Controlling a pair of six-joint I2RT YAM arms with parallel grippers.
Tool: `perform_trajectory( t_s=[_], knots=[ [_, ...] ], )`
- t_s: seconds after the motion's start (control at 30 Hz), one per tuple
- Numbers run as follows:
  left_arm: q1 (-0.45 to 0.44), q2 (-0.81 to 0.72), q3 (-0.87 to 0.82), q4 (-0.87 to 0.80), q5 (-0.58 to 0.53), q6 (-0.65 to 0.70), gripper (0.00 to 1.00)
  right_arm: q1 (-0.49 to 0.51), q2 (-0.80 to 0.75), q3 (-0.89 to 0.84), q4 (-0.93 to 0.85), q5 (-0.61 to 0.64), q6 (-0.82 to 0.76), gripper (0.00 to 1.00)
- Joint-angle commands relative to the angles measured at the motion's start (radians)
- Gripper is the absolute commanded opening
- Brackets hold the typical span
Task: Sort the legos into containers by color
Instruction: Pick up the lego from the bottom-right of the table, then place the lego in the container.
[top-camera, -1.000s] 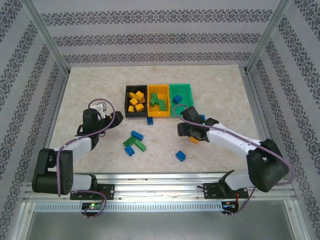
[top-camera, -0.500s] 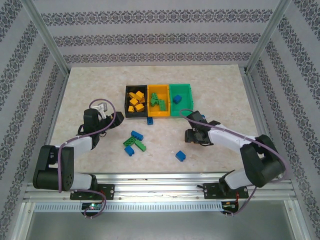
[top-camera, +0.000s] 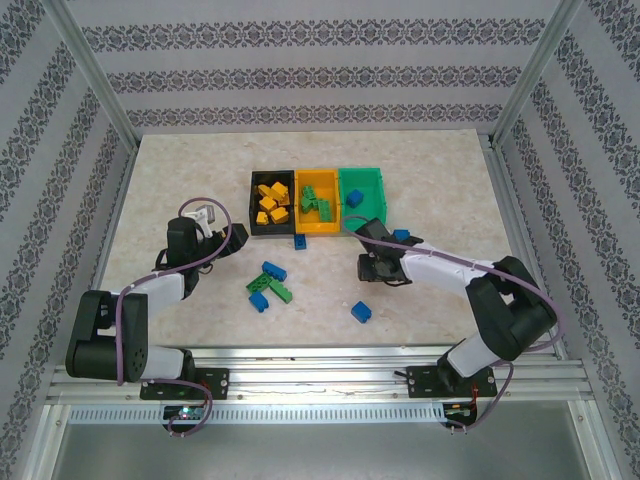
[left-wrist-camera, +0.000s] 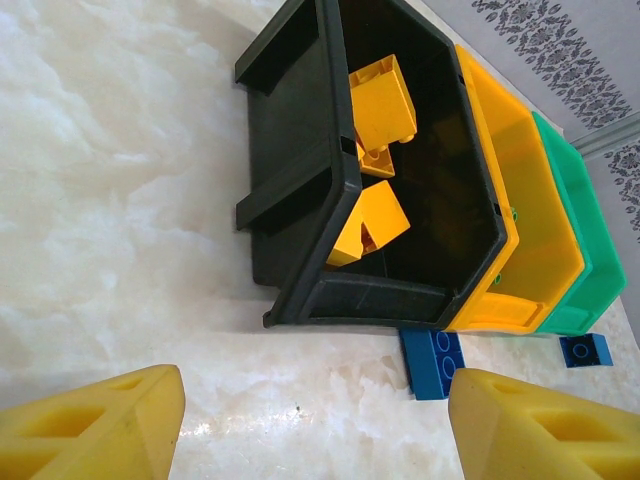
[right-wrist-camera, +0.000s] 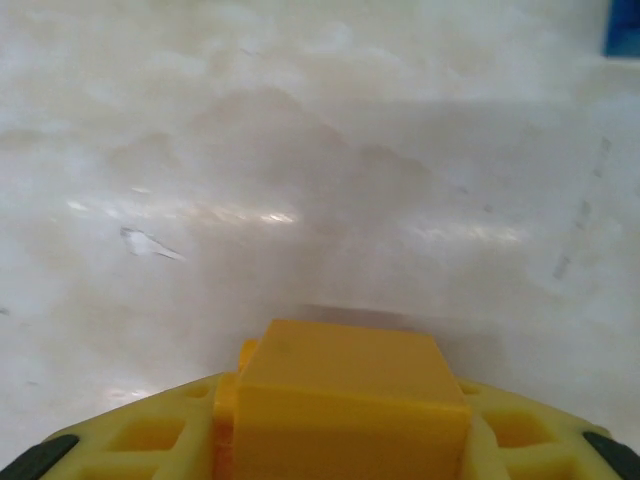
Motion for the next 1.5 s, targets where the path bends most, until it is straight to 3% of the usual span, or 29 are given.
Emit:
perform_trajectory(
  t_s=[0.0, 0.43, 0.73, 0.93, 1.03, 1.23, 1.47],
  knots=[
    [0.008, -0.027, -0.002, 0.036, 0.005, -0.001, 0.70, 0.035, 0.030, 0.064, 0.004, 0.025, -0.027, 0.37],
    [0.007, -0.015, 0.001, 0.035, 0.008, 0.001, 0.70, 0.144, 0.275, 0.533, 0.020, -0.048, -0.128, 0.37],
    [0.006, -0.015, 0.001, 0.031, 0.003, 0.010, 0.70, 0.153, 0.504, 0.909, -0.008, -0.104, -0.185, 0.39],
    [0.007, -0.015, 0.003, 0.027, 0.004, 0.013, 0.70, 0.152, 0.646, 1.108, -0.005, -0.113, -0.205, 0.47],
    [0.007, -0.021, 0.005, 0.021, 0.003, 0.014, 0.70, 0.150, 0.701, 1.195, -0.034, -0.110, -0.206, 0.57],
    [0.007, -0.023, 0.004, 0.023, 0.007, 0.011, 0.70, 0.158, 0.634, 1.107, -0.004, -0.099, -0.205, 0.60],
    [0.006, -0.027, 0.000, 0.029, 0.011, 0.005, 0.70, 0.160, 0.439, 0.811, 0.065, -0.081, -0.192, 0.60]
  ],
)
